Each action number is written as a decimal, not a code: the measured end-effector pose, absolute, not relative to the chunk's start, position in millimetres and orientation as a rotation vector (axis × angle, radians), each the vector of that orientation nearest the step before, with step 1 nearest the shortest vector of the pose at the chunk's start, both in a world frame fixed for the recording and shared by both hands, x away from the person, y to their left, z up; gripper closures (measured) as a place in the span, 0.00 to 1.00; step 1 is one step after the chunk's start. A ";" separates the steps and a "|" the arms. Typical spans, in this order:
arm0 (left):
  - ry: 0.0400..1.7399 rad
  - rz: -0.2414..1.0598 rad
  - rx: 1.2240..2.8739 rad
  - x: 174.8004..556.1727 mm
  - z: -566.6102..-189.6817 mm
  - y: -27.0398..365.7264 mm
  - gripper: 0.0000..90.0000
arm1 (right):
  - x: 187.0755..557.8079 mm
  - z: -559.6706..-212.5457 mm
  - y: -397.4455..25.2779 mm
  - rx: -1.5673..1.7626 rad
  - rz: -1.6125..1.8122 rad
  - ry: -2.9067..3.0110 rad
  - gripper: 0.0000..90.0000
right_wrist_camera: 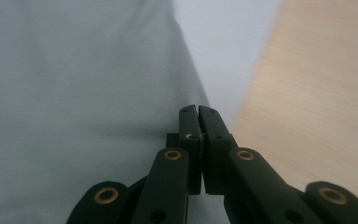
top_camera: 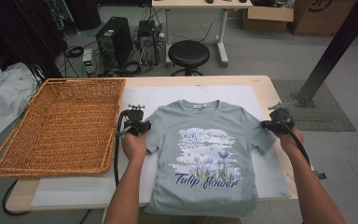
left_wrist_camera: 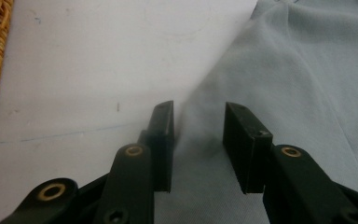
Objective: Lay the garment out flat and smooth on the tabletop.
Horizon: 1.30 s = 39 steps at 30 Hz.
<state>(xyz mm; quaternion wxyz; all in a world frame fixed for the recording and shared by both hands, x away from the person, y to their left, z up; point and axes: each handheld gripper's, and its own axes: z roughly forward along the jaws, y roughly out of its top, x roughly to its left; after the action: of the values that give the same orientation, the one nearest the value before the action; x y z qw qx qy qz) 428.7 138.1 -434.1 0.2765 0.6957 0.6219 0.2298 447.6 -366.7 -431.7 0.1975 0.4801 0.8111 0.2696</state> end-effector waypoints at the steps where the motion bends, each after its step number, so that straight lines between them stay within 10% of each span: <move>1: 1.667 0.619 1.868 428.0 -433.7 138.4 0.72 | 445.9 -432.2 -369.1 1.378 0.730 2.230 0.99; 5: 1.648 0.613 1.874 425.5 -432.1 140.9 0.70 | 442.1 -430.8 -370.6 1.411 0.760 2.216 0.72; 13: 1.575 0.586 1.924 427.3 -437.3 148.2 0.66 | 430.0 -423.7 -360.6 1.324 0.833 2.187 0.68; 16: 1.558 0.565 1.963 425.4 -434.8 147.6 0.96 | 428.7 -425.6 -356.1 1.314 0.847 2.187 0.66; 18: 1.573 0.583 1.977 424.7 -433.7 145.1 0.99 | 427.5 -426.1 -353.2 1.306 0.857 2.184 0.65; 26: 1.802 0.902 1.939 428.3 -434.0 150.9 0.99 | 421.8 -424.3 -343.7 1.281 0.907 2.143 0.63; 39: 1.683 0.827 1.953 408.7 -426.4 150.2 0.83 | 436.8 -430.6 -332.6 1.294 0.764 2.218 0.59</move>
<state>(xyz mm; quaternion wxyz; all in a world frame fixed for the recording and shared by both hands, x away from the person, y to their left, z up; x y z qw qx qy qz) 408.7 150.2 -426.4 0.2154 0.7044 0.6070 0.2984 436.8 -332.6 -430.6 0.2294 0.4700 0.8058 0.2777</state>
